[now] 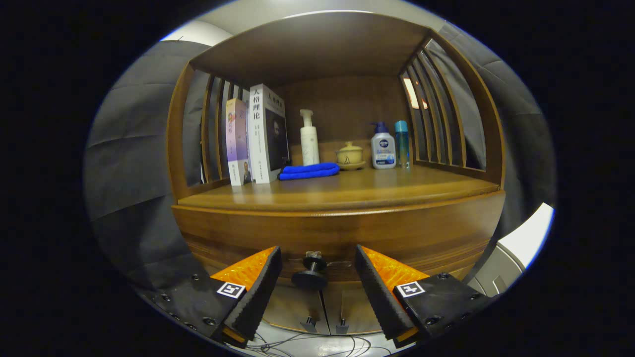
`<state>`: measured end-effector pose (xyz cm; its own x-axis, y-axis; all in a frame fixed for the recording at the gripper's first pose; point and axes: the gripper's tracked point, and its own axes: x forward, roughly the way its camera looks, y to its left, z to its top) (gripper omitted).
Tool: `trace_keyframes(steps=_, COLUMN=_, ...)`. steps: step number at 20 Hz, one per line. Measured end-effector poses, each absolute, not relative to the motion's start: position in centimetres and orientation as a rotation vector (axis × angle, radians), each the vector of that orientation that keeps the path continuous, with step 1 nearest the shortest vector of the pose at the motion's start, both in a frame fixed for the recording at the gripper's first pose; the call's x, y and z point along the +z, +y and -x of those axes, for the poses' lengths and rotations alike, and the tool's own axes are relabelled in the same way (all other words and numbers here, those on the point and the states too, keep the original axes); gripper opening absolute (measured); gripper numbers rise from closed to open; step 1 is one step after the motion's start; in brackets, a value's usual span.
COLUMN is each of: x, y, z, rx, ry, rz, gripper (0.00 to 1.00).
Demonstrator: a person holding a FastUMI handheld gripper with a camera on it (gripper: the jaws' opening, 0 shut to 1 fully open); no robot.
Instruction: Pull open the drawer, take out the items inside it, and place them on the countertop above the cabinet.
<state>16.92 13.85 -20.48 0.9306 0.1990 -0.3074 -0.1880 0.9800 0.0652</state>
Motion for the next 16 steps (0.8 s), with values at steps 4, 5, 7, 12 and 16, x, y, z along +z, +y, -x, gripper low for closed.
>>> trace_keyframes(steps=4, x=-22.9, y=14.5, z=-17.5, rx=0.200, ry=0.389, rz=-0.057, gripper=0.72)
trace_keyframes(steps=5, x=-23.3, y=14.5, z=-17.4, rx=0.196, ry=0.401, rz=-0.070, gripper=0.67)
trace_keyframes(steps=7, x=-23.2, y=14.8, z=-17.5, rx=0.193, ry=0.406, rz=-0.098, gripper=0.51)
trace_keyframes(steps=12, x=-23.2, y=14.6, z=-17.4, rx=0.183, ry=0.400, rz=-0.078, gripper=0.33)
trace_keyframes(steps=16, x=-23.1, y=14.5, z=-16.8, rx=0.179, ry=0.397, rz=-0.055, gripper=0.33)
